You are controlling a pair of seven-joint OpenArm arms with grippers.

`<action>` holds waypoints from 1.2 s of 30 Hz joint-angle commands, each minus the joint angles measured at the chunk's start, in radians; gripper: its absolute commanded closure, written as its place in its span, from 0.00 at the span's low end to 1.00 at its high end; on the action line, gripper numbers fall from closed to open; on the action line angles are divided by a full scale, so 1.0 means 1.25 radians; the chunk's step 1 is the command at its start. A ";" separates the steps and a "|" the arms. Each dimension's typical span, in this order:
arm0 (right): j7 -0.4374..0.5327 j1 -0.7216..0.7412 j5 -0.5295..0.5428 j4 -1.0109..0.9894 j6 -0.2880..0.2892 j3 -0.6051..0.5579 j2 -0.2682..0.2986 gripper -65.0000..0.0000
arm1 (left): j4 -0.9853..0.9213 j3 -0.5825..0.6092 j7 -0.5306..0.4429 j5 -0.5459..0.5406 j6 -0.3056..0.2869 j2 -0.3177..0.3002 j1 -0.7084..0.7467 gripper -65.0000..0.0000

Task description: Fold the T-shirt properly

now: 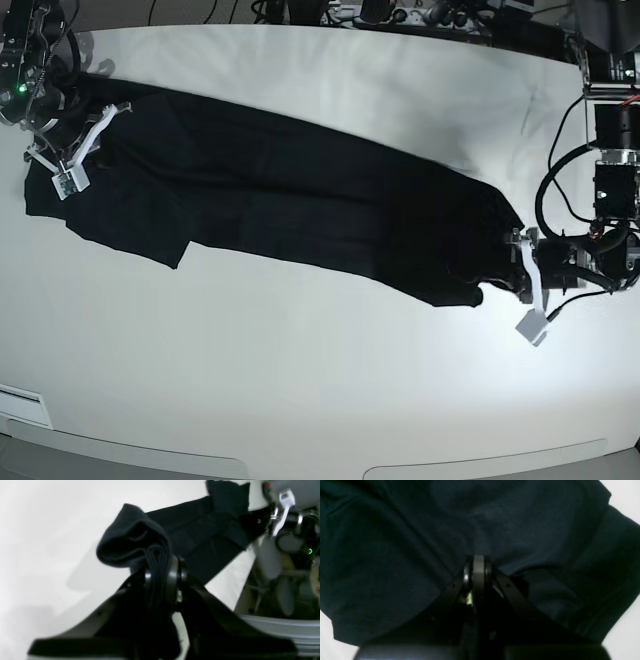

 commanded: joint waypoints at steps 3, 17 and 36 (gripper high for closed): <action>0.014 0.002 0.005 0.012 -0.013 0.006 0.014 1.00 | 0.109 -0.006 -0.009 -0.026 -0.011 0.012 -0.022 1.00; 0.011 0.002 0.003 0.012 -0.020 0.006 0.014 1.00 | 0.167 -0.005 -0.009 -0.026 -0.068 0.157 0.073 1.00; -0.004 0.002 0.003 0.012 0.010 0.006 0.014 1.00 | 0.167 -0.005 -0.084 0.128 -0.127 0.363 0.150 1.00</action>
